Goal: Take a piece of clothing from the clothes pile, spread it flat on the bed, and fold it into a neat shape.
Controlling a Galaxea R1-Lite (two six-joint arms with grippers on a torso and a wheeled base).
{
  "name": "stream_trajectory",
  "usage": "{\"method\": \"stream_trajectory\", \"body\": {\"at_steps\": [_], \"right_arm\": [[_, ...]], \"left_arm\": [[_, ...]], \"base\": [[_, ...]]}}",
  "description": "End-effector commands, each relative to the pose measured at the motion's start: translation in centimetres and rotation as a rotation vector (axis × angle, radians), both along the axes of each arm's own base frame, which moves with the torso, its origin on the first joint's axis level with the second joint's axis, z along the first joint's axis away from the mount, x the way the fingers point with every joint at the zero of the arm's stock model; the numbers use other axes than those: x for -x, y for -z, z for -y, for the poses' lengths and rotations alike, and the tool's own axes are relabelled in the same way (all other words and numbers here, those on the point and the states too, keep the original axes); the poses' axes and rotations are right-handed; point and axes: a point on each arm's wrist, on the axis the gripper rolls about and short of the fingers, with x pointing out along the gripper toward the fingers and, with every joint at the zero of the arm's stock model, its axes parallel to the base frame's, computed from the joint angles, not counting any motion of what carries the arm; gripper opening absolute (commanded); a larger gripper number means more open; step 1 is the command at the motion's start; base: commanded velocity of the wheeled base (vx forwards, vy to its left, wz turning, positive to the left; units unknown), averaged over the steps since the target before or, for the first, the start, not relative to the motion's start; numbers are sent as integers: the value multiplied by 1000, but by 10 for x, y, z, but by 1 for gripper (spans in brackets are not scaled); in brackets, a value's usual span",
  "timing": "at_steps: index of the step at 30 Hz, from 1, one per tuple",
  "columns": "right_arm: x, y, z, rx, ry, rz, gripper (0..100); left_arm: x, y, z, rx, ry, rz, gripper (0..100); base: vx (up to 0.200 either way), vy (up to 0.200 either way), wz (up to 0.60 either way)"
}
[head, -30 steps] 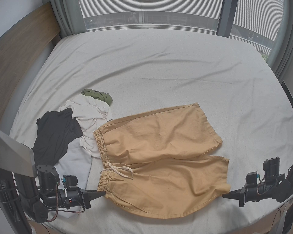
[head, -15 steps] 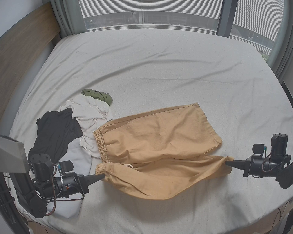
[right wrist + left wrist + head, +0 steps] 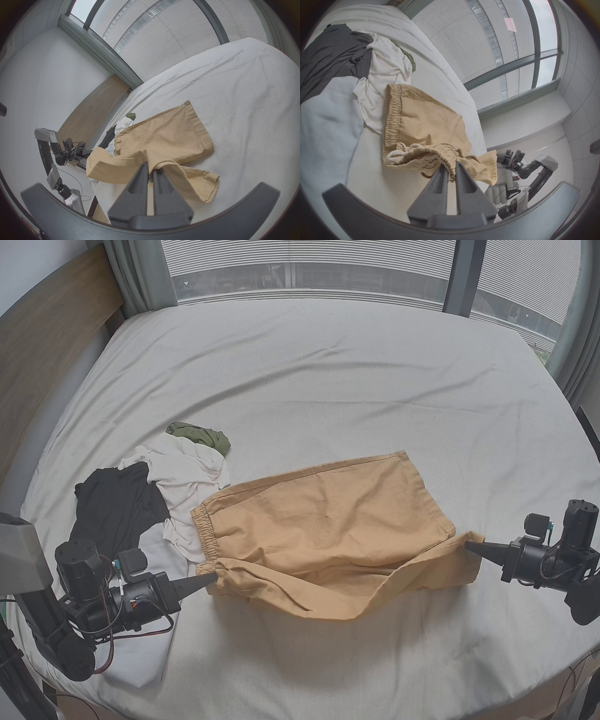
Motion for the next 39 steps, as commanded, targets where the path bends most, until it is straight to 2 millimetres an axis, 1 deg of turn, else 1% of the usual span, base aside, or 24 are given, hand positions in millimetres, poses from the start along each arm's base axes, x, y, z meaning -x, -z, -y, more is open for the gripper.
{"method": "stream_trajectory", "body": {"at_steps": [1,8,15,21,25,35,39], "right_arm": [[-4,-1,-1,-5,-1,4,0],[-9,-7,-1,-34,8,35,0],[-22,-12,-2,-95,38,116,0],[-37,-7,-7,-122,83,177,0],[-43,-2,-11,-128,90,185,0],[-45,-4,-15,-131,79,195,0],[-50,-10,-15,-134,79,224,0]], "left_arm": [[-2,-11,1,25,-1,37,0],[-7,-14,2,80,-15,3,0],[-9,-16,3,127,-20,-30,0],[-11,-16,2,133,-27,-35,0],[-13,-18,1,137,-34,-24,0],[-15,-19,0,135,-61,-17,0],[-17,-20,1,133,-96,-6,0]], "base": [[0,0,0],[0,0,0],[0,0,0],[0,0,0],[0,0,0],[0,0,0],[0,0,0]]}}
